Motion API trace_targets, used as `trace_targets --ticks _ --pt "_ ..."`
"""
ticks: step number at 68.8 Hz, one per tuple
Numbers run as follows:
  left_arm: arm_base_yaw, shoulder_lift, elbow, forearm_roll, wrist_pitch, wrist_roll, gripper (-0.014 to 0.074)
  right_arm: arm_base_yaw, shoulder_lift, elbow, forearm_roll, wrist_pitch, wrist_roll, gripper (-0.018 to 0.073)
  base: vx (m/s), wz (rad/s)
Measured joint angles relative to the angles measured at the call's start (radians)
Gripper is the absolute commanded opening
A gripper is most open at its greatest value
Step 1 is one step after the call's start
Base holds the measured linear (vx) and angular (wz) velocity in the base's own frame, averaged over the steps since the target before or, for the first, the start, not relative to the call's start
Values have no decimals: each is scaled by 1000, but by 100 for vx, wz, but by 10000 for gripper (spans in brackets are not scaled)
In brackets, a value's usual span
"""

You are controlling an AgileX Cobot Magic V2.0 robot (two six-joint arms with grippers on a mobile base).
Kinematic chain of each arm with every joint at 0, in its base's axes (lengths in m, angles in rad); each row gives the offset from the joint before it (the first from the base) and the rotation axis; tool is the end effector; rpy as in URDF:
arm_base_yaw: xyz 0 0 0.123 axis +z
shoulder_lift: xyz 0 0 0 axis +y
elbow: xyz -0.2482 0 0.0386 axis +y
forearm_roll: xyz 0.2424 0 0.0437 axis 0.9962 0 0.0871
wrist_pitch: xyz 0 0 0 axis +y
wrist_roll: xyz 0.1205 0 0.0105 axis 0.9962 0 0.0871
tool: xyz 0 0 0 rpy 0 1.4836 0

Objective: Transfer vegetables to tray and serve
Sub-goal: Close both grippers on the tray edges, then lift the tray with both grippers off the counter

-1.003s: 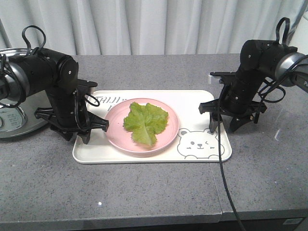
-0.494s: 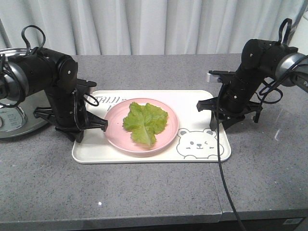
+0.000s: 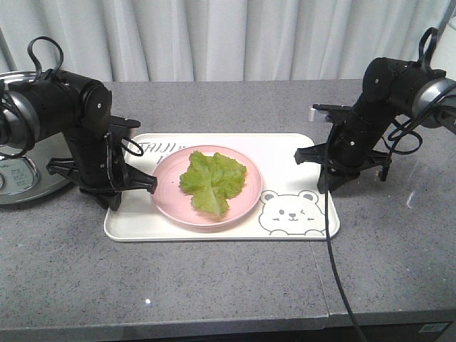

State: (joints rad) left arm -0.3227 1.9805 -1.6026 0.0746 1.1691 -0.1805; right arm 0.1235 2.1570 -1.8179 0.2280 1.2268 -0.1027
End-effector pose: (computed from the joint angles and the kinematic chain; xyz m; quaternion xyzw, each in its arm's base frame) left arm 0.3717 -0.1155 0.1665 0.0835 0.9943 0.0202 0.0624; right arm 0.4180 0.0778 0.1514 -0.0788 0.9899 0.1092 0.0446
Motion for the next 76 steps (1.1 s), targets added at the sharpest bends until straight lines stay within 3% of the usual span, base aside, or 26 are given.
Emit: trace_targets --ticks 76 --pt "9 -106 0 -56 -11 50 -8 0 -127 16 -39 12 -16 -10 0 0"
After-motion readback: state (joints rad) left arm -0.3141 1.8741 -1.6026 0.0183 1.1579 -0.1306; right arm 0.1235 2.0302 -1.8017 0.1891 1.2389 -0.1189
